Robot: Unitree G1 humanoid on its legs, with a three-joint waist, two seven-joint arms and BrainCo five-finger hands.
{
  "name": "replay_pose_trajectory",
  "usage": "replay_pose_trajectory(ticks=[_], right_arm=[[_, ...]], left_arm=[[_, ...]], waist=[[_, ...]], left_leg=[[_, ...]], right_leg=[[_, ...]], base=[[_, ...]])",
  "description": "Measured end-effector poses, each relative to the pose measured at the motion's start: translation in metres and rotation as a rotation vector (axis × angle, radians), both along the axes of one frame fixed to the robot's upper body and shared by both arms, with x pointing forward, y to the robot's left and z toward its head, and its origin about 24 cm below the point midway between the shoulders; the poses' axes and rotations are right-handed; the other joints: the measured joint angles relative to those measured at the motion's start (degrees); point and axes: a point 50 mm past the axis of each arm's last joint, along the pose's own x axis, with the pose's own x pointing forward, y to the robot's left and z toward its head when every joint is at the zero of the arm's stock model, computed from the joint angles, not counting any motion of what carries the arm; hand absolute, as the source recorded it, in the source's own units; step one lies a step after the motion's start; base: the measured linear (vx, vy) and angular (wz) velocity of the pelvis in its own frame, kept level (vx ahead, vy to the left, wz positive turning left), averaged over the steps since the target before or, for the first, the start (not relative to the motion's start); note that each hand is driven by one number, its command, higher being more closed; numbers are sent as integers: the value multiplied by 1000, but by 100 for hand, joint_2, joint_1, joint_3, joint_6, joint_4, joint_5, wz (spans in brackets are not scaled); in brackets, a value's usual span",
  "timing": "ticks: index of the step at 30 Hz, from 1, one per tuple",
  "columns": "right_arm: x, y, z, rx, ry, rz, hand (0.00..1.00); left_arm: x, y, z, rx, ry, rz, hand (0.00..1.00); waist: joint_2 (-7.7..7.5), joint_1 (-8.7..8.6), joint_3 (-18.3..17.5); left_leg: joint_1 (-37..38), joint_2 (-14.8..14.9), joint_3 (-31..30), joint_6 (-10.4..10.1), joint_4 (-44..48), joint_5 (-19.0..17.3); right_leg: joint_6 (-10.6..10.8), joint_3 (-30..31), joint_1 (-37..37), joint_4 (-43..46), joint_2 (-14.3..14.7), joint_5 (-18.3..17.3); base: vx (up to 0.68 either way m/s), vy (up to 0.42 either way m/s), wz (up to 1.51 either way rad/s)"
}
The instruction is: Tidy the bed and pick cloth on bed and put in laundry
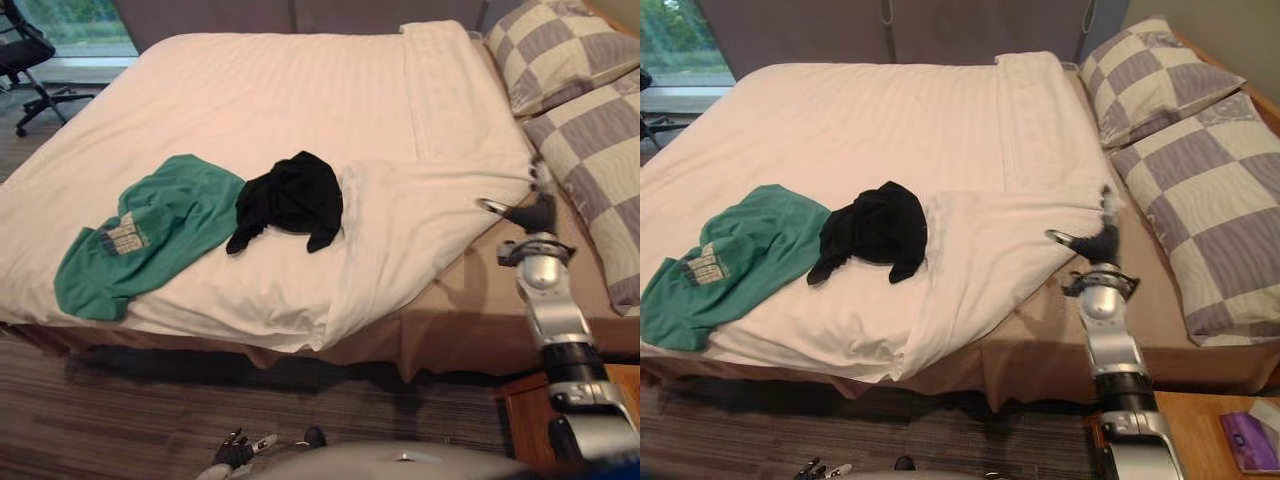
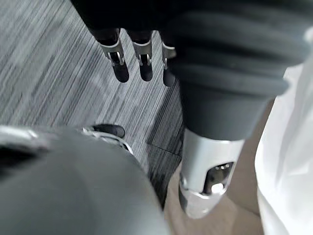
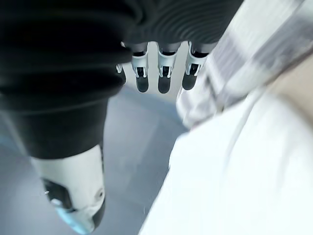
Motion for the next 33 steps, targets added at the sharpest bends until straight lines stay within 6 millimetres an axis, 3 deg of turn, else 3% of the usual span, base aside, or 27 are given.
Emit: replay_pose_trajectory(ticks=[4, 7, 11, 14, 17, 20, 24, 29, 33], right_arm=[[22, 23, -2, -17, 90, 42, 0], [46, 37, 17, -16, 78, 24, 0], [73, 49, 87, 17, -96, -32, 0], [80, 54, 149, 48, -235, -43, 0], [79, 47, 185, 21, -300, -62, 0], [77, 27, 193, -5, -294, -130, 0], [73, 10, 211, -18, -288, -205, 0], [72, -11, 205, -27, -214, -294, 0], [72, -15, 205, -45, -191, -300, 0]], left_arm=[[13, 4, 5, 47, -50, -28, 0], [43, 13, 12, 74, -110, -44, 0], [109, 31, 39, 128, -280, -52, 0], [145, 41, 63, 152, -410, -25, 0], [158, 49, 76, 179, -472, -31, 0], [165, 50, 81, 186, -499, -43, 0], [178, 46, 89, 188, -535, -61, 0], [201, 40, 103, 157, -596, -53, 0], [218, 33, 113, 151, -608, -101, 0]], waist=[[-105, 119, 268], [-309, 338, 594], [-595, 651, 1393], [-603, 749, 1789], [-548, 836, 1998], [-551, 947, 2007], [-592, 947, 2063], [-614, 921, 2077], [-614, 894, 2078]], left_leg=[[-69, 13, -271, -6, -28, 126], [-564, 87, -493, 60, -29, 304], [-1240, 259, -789, 123, -27, 609], [-1794, 303, -893, 138, -24, 792], [-2221, 321, -941, 127, -9, 974], [-2512, 308, -998, 157, -6, 1081], [-2814, 306, -1027, 156, 3, 1180], [-2924, 322, -958, 218, 7, 1229], [-3054, 382, -843, 193, 8, 1218]], right_leg=[[1, -206, -9, 84, 15, 1], [-109, -332, -415, 102, 109, 111], [-215, -477, -936, 66, 309, 439], [-275, -501, -1348, -16, 372, 590], [-305, -676, -1690, -31, 394, 658], [-304, -779, -1885, -138, 407, 742], [-296, -801, -2119, -248, 438, 849], [-299, -760, -2257, -244, 441, 883], [-313, -662, -2504, -127, 456, 892]], base=[[-106, -16, 33], [-209, -12, 33], [-239, 9, 33], [-198, 49, 39], [-115, 50, 32], [-14, 47, 16], [1, 8, 1], [19, 1, -7], [-28, -5, -20]])
